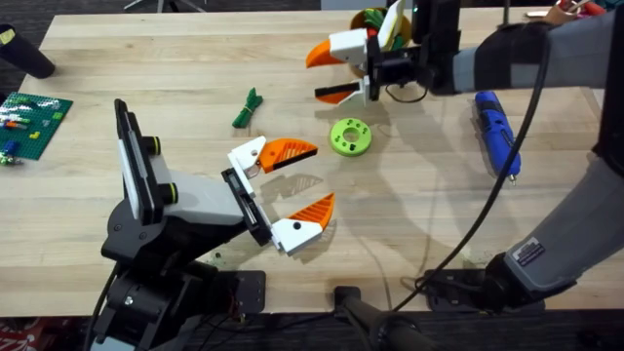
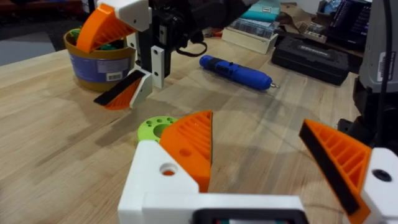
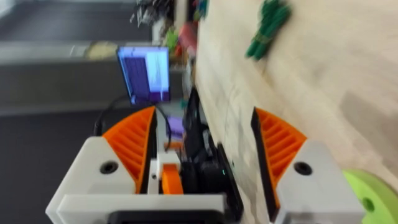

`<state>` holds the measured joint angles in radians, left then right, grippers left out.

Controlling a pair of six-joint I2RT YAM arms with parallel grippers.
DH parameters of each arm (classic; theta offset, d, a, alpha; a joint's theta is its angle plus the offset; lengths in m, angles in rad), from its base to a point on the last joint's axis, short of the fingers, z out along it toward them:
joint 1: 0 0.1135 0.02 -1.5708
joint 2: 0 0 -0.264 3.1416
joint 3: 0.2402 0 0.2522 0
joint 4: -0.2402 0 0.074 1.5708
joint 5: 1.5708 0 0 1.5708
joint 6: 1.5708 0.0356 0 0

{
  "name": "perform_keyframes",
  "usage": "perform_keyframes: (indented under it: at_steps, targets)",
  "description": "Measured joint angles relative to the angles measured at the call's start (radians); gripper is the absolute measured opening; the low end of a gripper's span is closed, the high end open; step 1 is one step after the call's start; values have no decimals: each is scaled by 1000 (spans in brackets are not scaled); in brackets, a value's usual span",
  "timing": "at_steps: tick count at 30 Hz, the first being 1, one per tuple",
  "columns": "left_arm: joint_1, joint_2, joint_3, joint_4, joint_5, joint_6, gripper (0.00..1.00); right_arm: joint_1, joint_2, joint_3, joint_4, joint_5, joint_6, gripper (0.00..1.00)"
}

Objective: Pick up the gripper from the table and insert it into the empty holder that is missing its gripper. Then pick up a screw, insert it into the mounting hole, and use the screwdriver to tighten it. Finally, clean up the table by picking up the vegetable and placing it into the bucket.

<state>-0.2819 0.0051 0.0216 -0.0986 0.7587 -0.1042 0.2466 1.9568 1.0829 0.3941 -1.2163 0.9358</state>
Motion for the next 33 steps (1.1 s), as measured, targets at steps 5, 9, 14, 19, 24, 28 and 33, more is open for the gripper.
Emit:
perform_keyframes:
  at_steps: [5, 9, 14, 19, 24, 28, 33]
  targets:
    - [0, 0, 0, 4, -2, -2, 982, -13, 1, 12, 0, 4, 0, 817]
    - [0, 0, 0, 4, -6, -2, 982, -4, 1, 12, 115, -15, 52, 817]
    - [0, 0, 0, 5, -11, -2, 982, 18, 1, 13, 149, -34, 117, 817]
    - [0, 0, 0, 5, -15, -2, 982, 20, 0, 12, 272, -44, 145, 817]
    - [0, 0, 0, 5, -15, -2, 982, 6, -48, 12, 372, -68, 156, 817]
    - [0, 0, 0, 5, -15, -2, 982, -6, -93, 12, 384, -90, 156, 817]
    - [0, 0, 0, 5, -16, -2, 982, -29, -96, 12, 311, -38, 110, 817]
